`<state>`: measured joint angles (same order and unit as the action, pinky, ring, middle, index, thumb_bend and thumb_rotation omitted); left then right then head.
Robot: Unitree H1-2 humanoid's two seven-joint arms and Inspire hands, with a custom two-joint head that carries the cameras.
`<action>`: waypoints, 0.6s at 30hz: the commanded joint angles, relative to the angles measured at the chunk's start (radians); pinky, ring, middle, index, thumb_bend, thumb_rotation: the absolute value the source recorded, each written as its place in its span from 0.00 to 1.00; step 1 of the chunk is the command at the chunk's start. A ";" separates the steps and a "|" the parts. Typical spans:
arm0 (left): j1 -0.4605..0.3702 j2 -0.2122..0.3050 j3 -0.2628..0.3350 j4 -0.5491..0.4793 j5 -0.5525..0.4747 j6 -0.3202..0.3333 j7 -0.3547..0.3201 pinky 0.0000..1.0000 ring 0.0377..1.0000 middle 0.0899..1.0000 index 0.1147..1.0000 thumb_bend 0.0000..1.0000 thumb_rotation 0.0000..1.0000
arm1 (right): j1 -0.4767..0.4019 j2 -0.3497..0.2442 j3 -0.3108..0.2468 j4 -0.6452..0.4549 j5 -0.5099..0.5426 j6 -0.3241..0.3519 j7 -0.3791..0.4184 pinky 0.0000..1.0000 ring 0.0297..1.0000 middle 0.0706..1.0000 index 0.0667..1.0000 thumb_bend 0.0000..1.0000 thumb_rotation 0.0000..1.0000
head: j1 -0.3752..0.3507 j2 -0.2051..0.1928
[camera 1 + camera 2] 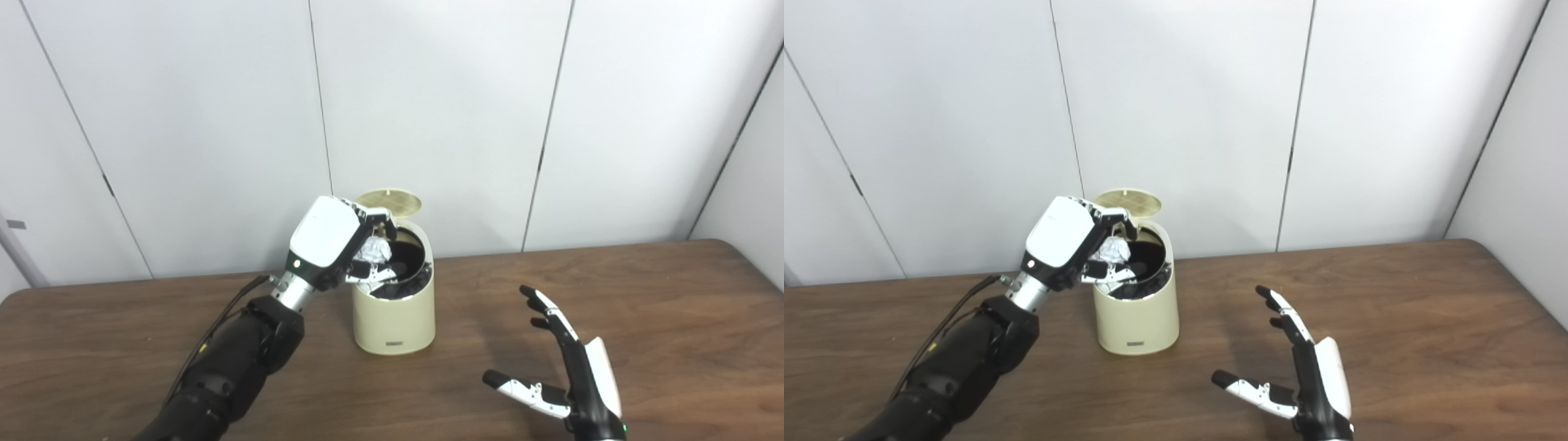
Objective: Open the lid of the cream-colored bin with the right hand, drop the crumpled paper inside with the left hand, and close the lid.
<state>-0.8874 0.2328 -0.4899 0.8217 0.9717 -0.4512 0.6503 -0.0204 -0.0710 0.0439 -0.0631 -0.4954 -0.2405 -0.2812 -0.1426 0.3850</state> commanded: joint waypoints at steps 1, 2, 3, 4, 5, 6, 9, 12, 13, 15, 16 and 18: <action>-0.076 -0.001 0.004 0.013 -0.018 0.000 0.008 0.10 0.10 0.10 0.40 0.51 0.03 | 0.040 0.052 0.031 0.027 0.004 -0.010 -0.011 0.75 0.85 0.87 0.85 0.84 0.55 | -0.001 0.000; -0.081 -0.003 0.002 0.021 -0.020 0.000 0.007 0.11 0.11 0.11 0.40 0.51 0.03 | 0.040 0.052 0.031 0.027 0.002 -0.010 -0.011 0.75 0.85 0.87 0.84 0.84 0.54 | -0.002 0.000; -0.085 -0.006 -0.001 0.033 -0.022 -0.003 0.012 0.11 0.11 0.12 0.40 0.51 0.03 | 0.040 0.053 0.032 0.026 0.000 -0.010 -0.012 0.75 0.85 0.87 0.84 0.84 0.54 | -0.002 0.000; -0.088 -0.009 -0.002 0.044 -0.025 -0.006 0.016 0.11 0.11 0.11 0.40 0.51 0.03 | 0.040 0.054 0.032 0.024 -0.003 -0.010 -0.012 0.75 0.85 0.87 0.84 0.83 0.54 | -0.003 0.001; -0.091 -0.011 -0.005 0.055 -0.028 -0.010 0.023 0.11 0.11 0.11 0.40 0.51 0.03 | 0.041 0.054 0.033 0.023 -0.003 -0.010 -0.011 0.76 0.85 0.87 0.84 0.83 0.54 | -0.003 0.001; -0.093 -0.014 -0.007 0.065 -0.031 -0.012 0.024 0.11 0.11 0.11 0.40 0.51 0.03 | 0.041 0.055 0.033 0.022 -0.003 -0.010 -0.011 0.76 0.85 0.87 0.84 0.83 0.54 | -0.003 0.001; -0.095 -0.020 -0.012 0.075 -0.046 -0.014 0.013 0.13 0.12 0.12 0.40 0.51 0.03 | 0.041 0.055 0.033 0.021 -0.010 -0.007 -0.012 0.75 0.84 0.87 0.84 0.83 0.54 | -0.005 0.002; -0.095 -0.023 -0.021 0.083 -0.058 -0.016 0.022 0.13 0.12 0.13 0.40 0.51 0.04 | 0.043 0.057 0.033 0.020 -0.009 -0.008 -0.012 0.76 0.84 0.87 0.84 0.84 0.55 | -0.009 0.004; -0.096 -0.024 -0.026 0.086 -0.070 -0.017 0.022 0.13 0.12 0.13 0.40 0.51 0.04 | 0.043 0.059 0.034 0.020 -0.008 -0.008 -0.012 0.76 0.85 0.87 0.84 0.84 0.55 | -0.010 0.006; -0.097 -0.025 -0.035 0.090 -0.087 -0.018 0.021 0.14 0.14 0.14 0.40 0.52 0.04 | 0.043 0.060 0.034 0.020 -0.008 -0.008 -0.012 0.75 0.84 0.87 0.84 0.84 0.55 | -0.010 0.007; -0.098 -0.024 -0.038 0.091 -0.093 -0.018 0.019 0.16 0.15 0.16 0.40 0.52 0.04 | 0.043 0.060 0.034 0.020 -0.009 -0.009 -0.013 0.75 0.84 0.87 0.84 0.84 0.55 | -0.010 0.007; -0.090 -0.027 -0.025 0.077 -0.115 -0.016 -0.021 0.19 0.19 0.20 0.40 0.52 0.05 | 0.041 0.060 0.035 0.024 -0.013 -0.012 -0.016 0.75 0.84 0.87 0.84 0.85 0.56 | -0.010 0.008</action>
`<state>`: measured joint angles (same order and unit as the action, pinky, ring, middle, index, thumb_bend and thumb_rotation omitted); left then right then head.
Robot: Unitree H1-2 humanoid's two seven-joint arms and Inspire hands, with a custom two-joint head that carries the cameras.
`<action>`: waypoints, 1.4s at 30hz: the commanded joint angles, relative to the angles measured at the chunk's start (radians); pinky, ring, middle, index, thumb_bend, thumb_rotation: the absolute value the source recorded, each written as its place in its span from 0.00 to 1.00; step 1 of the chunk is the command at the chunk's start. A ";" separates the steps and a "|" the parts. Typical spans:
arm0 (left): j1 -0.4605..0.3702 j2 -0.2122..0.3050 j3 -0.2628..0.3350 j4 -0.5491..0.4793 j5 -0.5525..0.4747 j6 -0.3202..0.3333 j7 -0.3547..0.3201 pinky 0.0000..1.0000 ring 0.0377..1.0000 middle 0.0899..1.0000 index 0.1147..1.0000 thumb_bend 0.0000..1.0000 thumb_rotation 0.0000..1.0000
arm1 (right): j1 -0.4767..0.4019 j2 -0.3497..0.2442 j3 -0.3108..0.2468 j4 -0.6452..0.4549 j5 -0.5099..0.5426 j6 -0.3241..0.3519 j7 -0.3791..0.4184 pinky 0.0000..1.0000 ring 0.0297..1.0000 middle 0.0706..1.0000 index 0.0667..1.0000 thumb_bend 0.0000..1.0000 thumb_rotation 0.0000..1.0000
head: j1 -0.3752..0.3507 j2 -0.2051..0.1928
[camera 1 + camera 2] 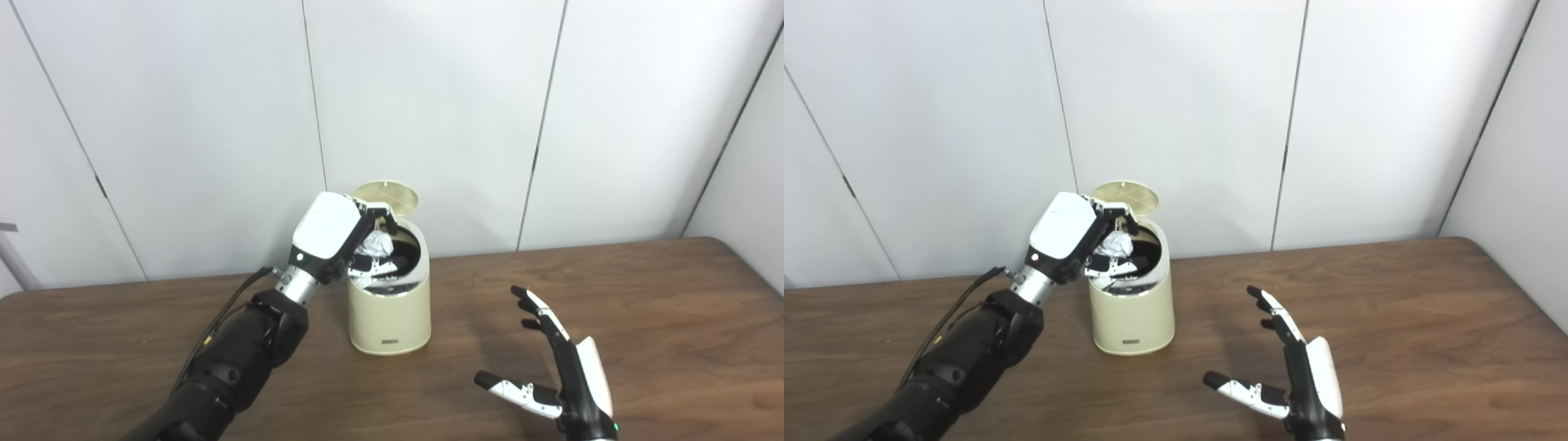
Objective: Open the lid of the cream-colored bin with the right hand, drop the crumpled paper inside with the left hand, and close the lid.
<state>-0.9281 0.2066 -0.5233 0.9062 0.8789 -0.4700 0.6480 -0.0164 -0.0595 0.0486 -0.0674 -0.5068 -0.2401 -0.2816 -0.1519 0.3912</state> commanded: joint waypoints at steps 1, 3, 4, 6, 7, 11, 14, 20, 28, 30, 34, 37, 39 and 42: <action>-0.047 -0.001 0.012 -0.012 -0.031 0.004 -0.031 0.22 0.22 0.23 0.40 0.52 0.06 | 0.036 0.049 0.030 0.028 -0.004 -0.013 -0.017 0.75 0.84 0.87 0.84 0.85 0.56 | 0.000 0.002; -0.042 0.002 0.011 -0.020 -0.046 0.002 -0.045 0.26 0.26 0.28 0.41 0.52 0.07 | 0.036 0.049 0.030 0.028 -0.003 -0.012 -0.015 0.75 0.84 0.87 0.84 0.84 0.56 | 0.000 0.002; -0.039 0.004 0.010 -0.025 -0.051 0.001 -0.053 0.27 0.27 0.29 0.41 0.52 0.07 | 0.036 0.049 0.030 0.028 -0.003 -0.011 -0.015 0.75 0.84 0.87 0.84 0.84 0.56 | 0.000 0.002; -0.035 0.008 0.014 -0.036 -0.063 0.001 -0.075 0.29 0.30 0.31 0.41 0.52 0.07 | 0.036 0.048 0.029 0.027 -0.003 -0.008 -0.013 0.75 0.84 0.87 0.84 0.84 0.56 | 0.003 0.005; -0.033 0.009 0.016 -0.042 -0.066 0.002 -0.083 0.31 0.31 0.33 0.41 0.52 0.07 | 0.035 0.046 0.028 0.027 -0.001 -0.008 -0.011 0.76 0.85 0.87 0.84 0.84 0.56 | 0.005 0.005; -0.016 0.014 0.025 -0.075 -0.072 0.007 -0.104 0.30 0.30 0.32 0.41 0.52 0.08 | 0.034 0.040 0.025 0.027 0.002 -0.008 -0.008 0.75 0.84 0.87 0.84 0.83 0.57 | 0.017 0.006; 0.002 0.020 0.038 -0.108 -0.073 0.023 -0.130 0.28 0.29 0.31 0.41 0.52 0.08 | 0.034 0.039 0.023 0.027 0.007 -0.004 -0.004 0.75 0.84 0.87 0.84 0.83 0.57 | 0.019 0.005; 0.018 0.028 0.053 -0.140 -0.066 0.025 -0.151 0.29 0.30 0.32 0.41 0.52 0.08 | 0.033 0.034 0.021 0.026 0.019 -0.004 0.003 0.76 0.85 0.87 0.85 0.84 0.56 | 0.027 0.007; 0.030 0.031 0.061 -0.162 -0.059 0.021 -0.142 0.29 0.30 0.31 0.41 0.52 0.08 | 0.031 0.033 0.021 0.024 0.023 0.003 0.008 0.78 0.86 0.88 0.86 0.84 0.56 | 0.032 0.009; 0.038 0.031 0.065 -0.177 -0.061 0.020 -0.142 0.28 0.28 0.30 0.41 0.52 0.08 | 0.029 0.032 0.020 0.026 0.022 0.005 0.007 0.78 0.86 0.88 0.86 0.84 0.56 | 0.033 0.009; 0.051 0.032 0.067 -0.192 -0.052 0.017 -0.133 0.28 0.28 0.29 0.41 0.52 0.07 | 0.027 0.031 0.020 0.029 0.020 0.004 0.006 0.78 0.86 0.88 0.86 0.84 0.57 | 0.031 0.007; 0.060 0.034 0.066 -0.194 -0.053 0.012 -0.136 0.29 0.28 0.30 0.41 0.52 0.08 | 0.027 0.031 0.020 0.030 0.023 -0.001 0.005 0.78 0.86 0.88 0.86 0.84 0.56 | 0.031 0.007; 0.065 0.035 0.067 -0.196 -0.061 0.008 -0.144 0.30 0.30 0.32 0.41 0.52 0.08 | 0.027 0.031 0.021 0.029 0.025 -0.002 0.005 0.78 0.86 0.88 0.85 0.84 0.56 | 0.031 0.010; 0.071 0.037 0.067 -0.202 -0.059 0.011 -0.151 0.32 0.33 0.35 0.41 0.52 0.08 | 0.027 0.031 0.023 0.027 0.023 -0.003 0.005 0.78 0.86 0.88 0.85 0.84 0.56 | 0.031 0.013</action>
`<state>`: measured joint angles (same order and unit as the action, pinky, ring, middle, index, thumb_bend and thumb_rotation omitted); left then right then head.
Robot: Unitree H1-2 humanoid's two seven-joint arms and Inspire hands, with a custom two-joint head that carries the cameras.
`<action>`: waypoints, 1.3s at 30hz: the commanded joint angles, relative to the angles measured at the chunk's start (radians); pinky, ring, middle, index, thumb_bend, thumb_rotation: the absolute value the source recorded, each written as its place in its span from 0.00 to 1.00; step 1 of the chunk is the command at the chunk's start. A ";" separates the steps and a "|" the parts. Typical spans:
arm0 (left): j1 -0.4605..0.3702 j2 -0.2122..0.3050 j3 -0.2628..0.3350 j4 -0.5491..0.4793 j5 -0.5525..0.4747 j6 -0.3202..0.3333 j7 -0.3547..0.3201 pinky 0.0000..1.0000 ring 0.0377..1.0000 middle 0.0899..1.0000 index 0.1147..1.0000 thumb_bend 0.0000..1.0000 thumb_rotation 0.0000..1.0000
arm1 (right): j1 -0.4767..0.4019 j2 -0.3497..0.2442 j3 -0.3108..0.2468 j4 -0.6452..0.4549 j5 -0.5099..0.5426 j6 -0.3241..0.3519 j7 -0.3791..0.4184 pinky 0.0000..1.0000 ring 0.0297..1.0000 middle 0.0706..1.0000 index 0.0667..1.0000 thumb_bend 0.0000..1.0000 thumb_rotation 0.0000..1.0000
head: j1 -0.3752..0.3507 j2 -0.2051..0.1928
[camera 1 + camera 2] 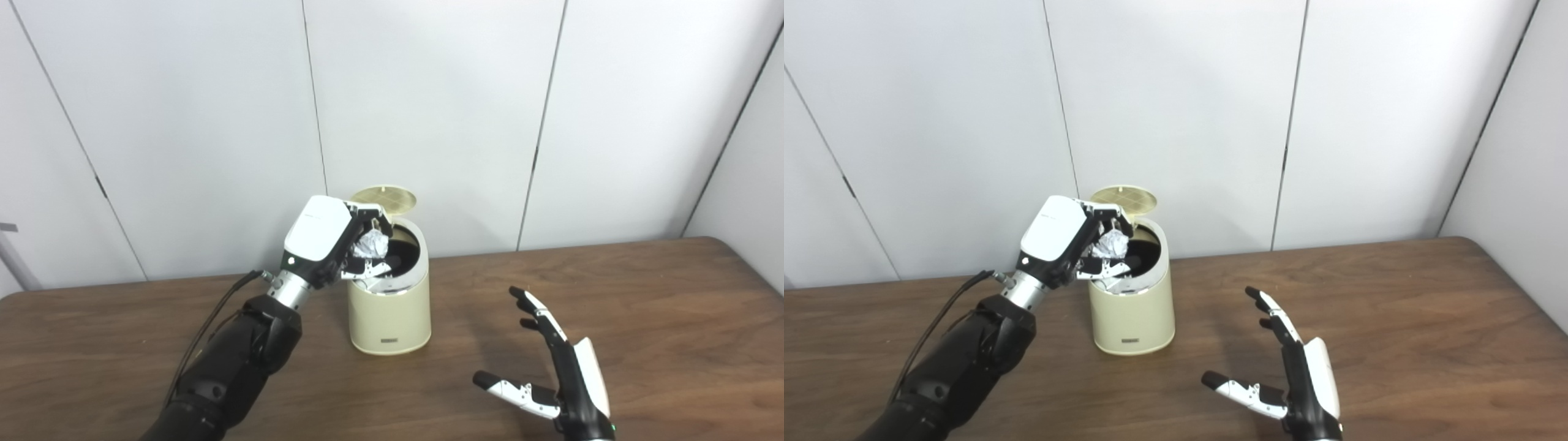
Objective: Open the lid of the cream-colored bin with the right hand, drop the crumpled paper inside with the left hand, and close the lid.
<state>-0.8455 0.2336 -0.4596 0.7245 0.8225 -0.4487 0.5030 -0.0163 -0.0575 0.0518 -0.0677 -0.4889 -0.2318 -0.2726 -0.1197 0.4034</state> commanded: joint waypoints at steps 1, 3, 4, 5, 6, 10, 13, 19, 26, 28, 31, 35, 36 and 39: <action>-0.010 0.010 0.003 -0.023 -0.002 -0.009 -0.008 0.33 0.33 0.36 0.41 0.52 0.08 | 0.026 0.029 0.021 0.028 0.003 -0.013 -0.006 0.78 0.86 0.88 0.85 0.84 0.56 | -0.003 0.001; -0.006 0.011 0.005 -0.029 -0.003 -0.006 -0.013 0.34 0.35 0.38 0.42 0.52 0.08 | 0.025 0.029 0.021 0.030 -0.002 -0.016 -0.010 0.77 0.86 0.88 0.85 0.84 0.57 | -0.004 0.003; -0.004 0.010 0.006 -0.033 -0.003 -0.003 -0.015 0.35 0.35 0.38 0.42 0.52 0.08 | 0.024 0.029 0.021 0.030 -0.004 -0.016 -0.011 0.77 0.85 0.88 0.85 0.84 0.57 | -0.004 0.003; 0.000 0.010 0.008 -0.040 -0.006 0.001 -0.023 0.35 0.35 0.38 0.42 0.52 0.08 | 0.024 0.029 0.021 0.031 -0.003 -0.016 -0.011 0.77 0.85 0.88 0.85 0.84 0.57 | -0.004 0.003; 0.003 0.010 0.010 -0.045 -0.008 0.004 -0.030 0.35 0.35 0.38 0.42 0.52 0.08 | 0.024 0.029 0.021 0.031 -0.003 -0.016 -0.012 0.77 0.86 0.88 0.85 0.84 0.57 | -0.004 0.003; 0.014 0.008 0.018 -0.063 -0.014 0.000 -0.039 0.34 0.35 0.37 0.42 0.52 0.08 | 0.025 0.031 0.022 0.022 -0.003 -0.004 -0.006 0.78 0.86 0.88 0.85 0.84 0.57 | -0.004 0.008; 0.020 0.005 0.024 -0.070 -0.018 -0.001 -0.042 0.34 0.34 0.37 0.42 0.52 0.08 | 0.023 0.031 0.022 0.022 -0.006 -0.004 -0.006 0.77 0.86 0.88 0.85 0.84 0.57 | -0.002 0.010; 0.033 0.002 0.029 -0.089 -0.009 0.005 -0.039 0.35 0.36 0.39 0.42 0.52 0.08 | 0.018 0.034 0.023 0.028 -0.006 -0.007 -0.009 0.78 0.86 0.87 0.85 0.84 0.57 | -0.005 0.010; 0.039 0.004 0.025 -0.102 0.000 0.006 -0.044 0.41 0.43 0.46 0.49 0.94 0.25 | 0.021 0.038 0.029 0.017 -0.010 0.007 -0.007 0.78 0.86 0.88 0.85 0.85 0.57 | -0.010 0.013; 0.039 0.004 0.026 -0.107 -0.001 0.008 -0.050 0.42 0.45 0.47 0.50 0.95 0.24 | 0.021 0.038 0.031 0.015 -0.011 0.007 -0.008 0.77 0.85 0.87 0.85 0.85 0.57 | -0.011 0.014; 0.039 0.003 0.024 -0.110 -0.004 0.013 -0.067 0.44 0.47 0.50 0.53 0.96 0.25 | 0.021 0.037 0.033 0.014 -0.013 0.003 -0.011 0.76 0.85 0.87 0.85 0.85 0.57 | -0.012 0.016; 0.040 0.001 0.023 -0.109 -0.008 0.015 -0.081 0.47 0.51 0.54 0.56 0.98 0.27 | 0.020 0.034 0.035 0.017 -0.020 -0.002 -0.016 0.76 0.84 0.87 0.85 0.85 0.58 | -0.013 0.017; 0.040 0.000 0.022 -0.109 -0.010 0.016 -0.085 0.48 0.52 0.55 0.57 0.98 0.28 | 0.019 0.033 0.035 0.018 -0.021 -0.004 -0.017 0.76 0.84 0.87 0.85 0.85 0.58 | -0.013 0.017; 0.042 0.000 0.019 -0.115 -0.009 0.019 -0.094 0.48 0.53 0.56 0.58 1.00 0.29 | 0.018 0.033 0.036 0.019 -0.019 -0.004 -0.017 0.75 0.84 0.87 0.85 0.86 0.59 | -0.013 0.017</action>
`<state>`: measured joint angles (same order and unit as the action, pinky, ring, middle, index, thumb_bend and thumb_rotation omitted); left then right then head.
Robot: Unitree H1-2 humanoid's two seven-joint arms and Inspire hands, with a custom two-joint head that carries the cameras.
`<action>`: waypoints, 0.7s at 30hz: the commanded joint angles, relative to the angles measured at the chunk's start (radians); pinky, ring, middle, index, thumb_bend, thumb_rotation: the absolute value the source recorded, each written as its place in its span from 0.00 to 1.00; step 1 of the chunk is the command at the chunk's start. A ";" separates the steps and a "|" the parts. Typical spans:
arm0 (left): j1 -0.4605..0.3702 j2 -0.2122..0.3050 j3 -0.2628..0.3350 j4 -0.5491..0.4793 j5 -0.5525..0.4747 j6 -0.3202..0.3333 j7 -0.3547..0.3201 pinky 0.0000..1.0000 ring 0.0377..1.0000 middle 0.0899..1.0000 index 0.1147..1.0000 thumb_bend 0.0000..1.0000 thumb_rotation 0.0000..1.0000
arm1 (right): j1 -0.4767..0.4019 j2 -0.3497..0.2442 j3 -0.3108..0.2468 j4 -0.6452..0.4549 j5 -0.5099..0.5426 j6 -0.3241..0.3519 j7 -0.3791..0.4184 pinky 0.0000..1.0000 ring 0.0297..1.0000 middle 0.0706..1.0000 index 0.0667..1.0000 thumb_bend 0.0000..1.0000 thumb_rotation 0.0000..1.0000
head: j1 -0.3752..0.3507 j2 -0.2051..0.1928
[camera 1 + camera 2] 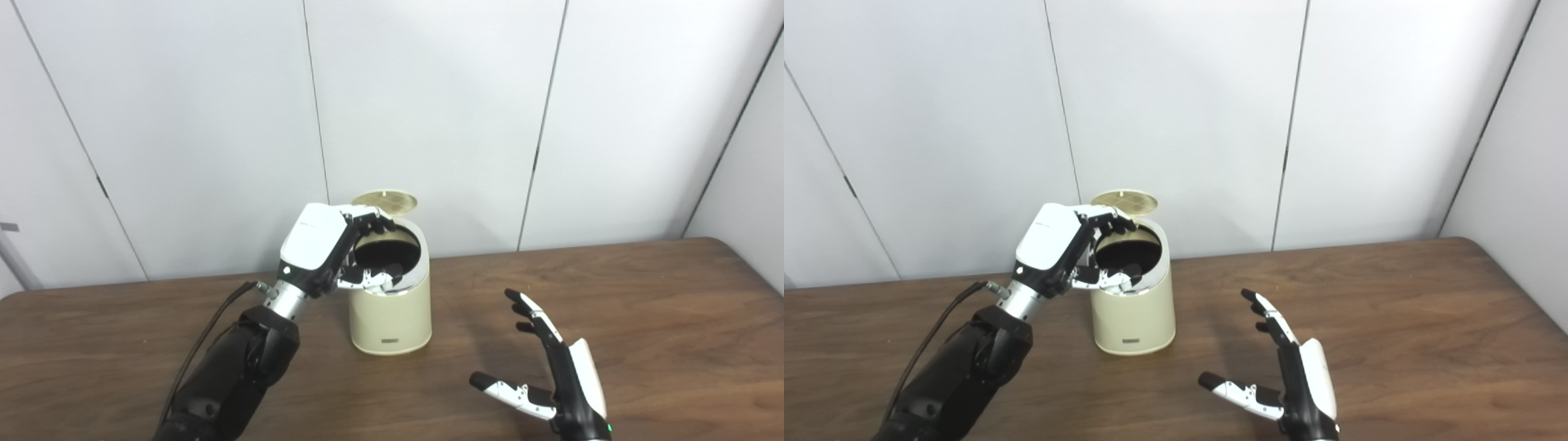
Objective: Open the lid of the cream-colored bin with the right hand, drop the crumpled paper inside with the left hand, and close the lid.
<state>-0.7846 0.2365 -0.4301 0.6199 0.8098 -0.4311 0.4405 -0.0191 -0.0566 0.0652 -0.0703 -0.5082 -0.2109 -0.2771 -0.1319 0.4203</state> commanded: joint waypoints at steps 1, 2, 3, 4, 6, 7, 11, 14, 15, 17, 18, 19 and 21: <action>-0.019 -0.003 -0.011 -0.008 0.005 -0.001 -0.029 0.48 0.54 0.57 0.59 1.00 0.30 | 0.021 0.032 0.022 0.022 0.002 -0.024 -0.011 0.75 0.84 0.87 0.85 0.86 0.59 | -0.001 0.000; -0.019 -0.003 -0.011 -0.007 0.006 -0.001 -0.029 0.48 0.54 0.57 0.59 1.00 0.30 | 0.020 0.032 0.022 0.023 0.002 -0.025 -0.012 0.75 0.84 0.87 0.85 0.86 0.59 | -0.001 -0.001; -0.019 -0.004 -0.011 -0.007 0.005 -0.001 -0.031 0.48 0.54 0.57 0.60 1.00 0.30 | 0.019 0.032 0.022 0.025 0.002 -0.028 -0.013 0.75 0.84 0.87 0.84 0.86 0.59 | -0.001 -0.001; -0.018 -0.004 -0.011 -0.007 0.005 -0.003 -0.030 0.49 0.55 0.58 0.60 1.00 0.31 | 0.018 0.031 0.023 0.025 0.002 -0.028 -0.014 0.75 0.84 0.87 0.84 0.86 0.59 | -0.001 -0.001; -0.016 -0.005 -0.011 -0.009 0.003 -0.004 -0.031 0.49 0.55 0.58 0.61 1.00 0.30 | 0.018 0.032 0.023 0.025 0.001 -0.026 -0.014 0.75 0.84 0.87 0.84 0.86 0.59 | -0.001 -0.001; -0.016 -0.005 -0.010 -0.011 0.002 -0.004 -0.032 0.49 0.55 0.58 0.61 1.00 0.30 | 0.018 0.032 0.022 0.025 0.002 -0.025 -0.013 0.75 0.84 0.87 0.84 0.87 0.59 | 0.001 0.000; -0.014 -0.003 -0.009 -0.017 0.002 -0.006 -0.032 0.49 0.56 0.58 0.60 1.00 0.30 | 0.019 0.032 0.021 0.023 0.010 -0.023 -0.010 0.75 0.84 0.87 0.85 0.87 0.60 | 0.004 0.001; 0.002 0.003 -0.004 -0.049 0.003 -0.015 -0.017 0.45 0.51 0.54 0.56 0.97 0.31 | 0.019 0.030 0.021 0.023 0.008 -0.021 -0.010 0.76 0.85 0.87 0.84 0.86 0.59 | 0.006 0.001; 0.010 0.006 -0.001 -0.064 0.003 -0.018 -0.013 0.43 0.48 0.52 0.54 0.96 0.30 | 0.018 0.030 0.021 0.024 0.008 -0.020 -0.010 0.76 0.85 0.87 0.84 0.86 0.59 | 0.009 0.001; 0.026 0.010 0.005 -0.090 0.002 -0.020 -0.009 0.40 0.44 0.48 0.50 0.95 0.27 | 0.016 0.028 0.020 0.026 0.006 -0.019 -0.011 0.76 0.85 0.87 0.84 0.86 0.60 | 0.009 -0.001; 0.035 0.012 0.010 -0.105 0.001 -0.022 -0.005 0.39 0.43 0.47 0.49 0.95 0.26 | 0.016 0.027 0.021 0.027 0.005 -0.019 -0.011 0.76 0.85 0.87 0.84 0.86 0.60 | 0.009 -0.001; 0.041 0.013 0.013 -0.113 0.000 -0.024 -0.003 0.39 0.43 0.46 0.48 0.95 0.25 | 0.015 0.026 0.020 0.029 0.006 -0.019 -0.010 0.76 0.85 0.87 0.84 0.86 0.60 | 0.010 -0.002; 0.063 0.015 0.027 -0.149 -0.010 -0.017 -0.013 0.39 0.42 0.45 0.47 0.94 0.25 | 0.014 0.024 0.019 0.029 0.009 -0.017 -0.007 0.76 0.85 0.87 0.85 0.86 0.60 | 0.014 -0.003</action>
<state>-0.7090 0.2460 -0.4082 0.5065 0.8080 -0.4321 0.4332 -0.0207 -0.0566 0.0691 -0.0685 -0.5021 -0.2109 -0.2774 -0.1166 0.4172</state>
